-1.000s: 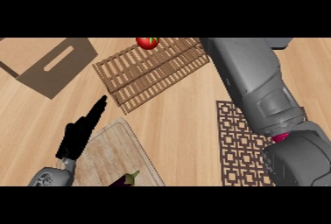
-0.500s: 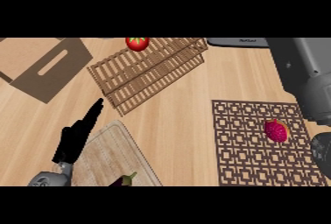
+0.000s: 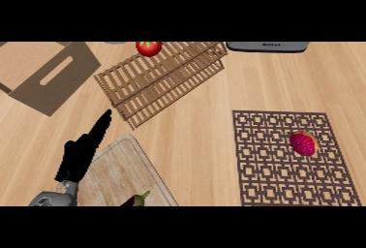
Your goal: Pick the tomato from the placemat and place it in the tiered shelf
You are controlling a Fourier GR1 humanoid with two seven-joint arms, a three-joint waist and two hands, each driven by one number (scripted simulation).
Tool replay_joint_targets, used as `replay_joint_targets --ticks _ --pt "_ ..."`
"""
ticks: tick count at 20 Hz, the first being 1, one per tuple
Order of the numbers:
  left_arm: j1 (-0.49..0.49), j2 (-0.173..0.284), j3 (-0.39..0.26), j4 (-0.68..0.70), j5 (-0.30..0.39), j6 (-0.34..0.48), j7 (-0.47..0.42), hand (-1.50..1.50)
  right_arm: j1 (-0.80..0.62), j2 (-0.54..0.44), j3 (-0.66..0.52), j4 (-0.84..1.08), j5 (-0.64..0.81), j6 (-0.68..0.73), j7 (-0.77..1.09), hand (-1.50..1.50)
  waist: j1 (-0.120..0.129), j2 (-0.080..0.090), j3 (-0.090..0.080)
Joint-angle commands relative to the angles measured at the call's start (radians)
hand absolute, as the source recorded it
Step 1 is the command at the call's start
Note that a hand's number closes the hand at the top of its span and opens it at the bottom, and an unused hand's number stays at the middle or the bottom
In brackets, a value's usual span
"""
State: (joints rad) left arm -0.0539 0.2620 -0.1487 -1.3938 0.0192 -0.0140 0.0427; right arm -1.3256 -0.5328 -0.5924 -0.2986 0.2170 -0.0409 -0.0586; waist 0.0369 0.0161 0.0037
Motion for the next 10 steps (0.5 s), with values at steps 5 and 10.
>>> replay_joint_targets --ticks 5,10 --pt "-0.013 -0.023 -0.002 0.046 -0.029 0.008 -0.017 0.0 0.042 -0.096 0.023 0.038 0.009 0.155 -0.098 -1.5 0.01 0.005 -0.003" --pt "-0.015 -0.017 0.008 0.029 -0.023 0.001 0.015 0.0 0.118 -0.15 0.046 0.062 0.033 0.237 -0.166 -1.5 0.013 0.008 -0.002"
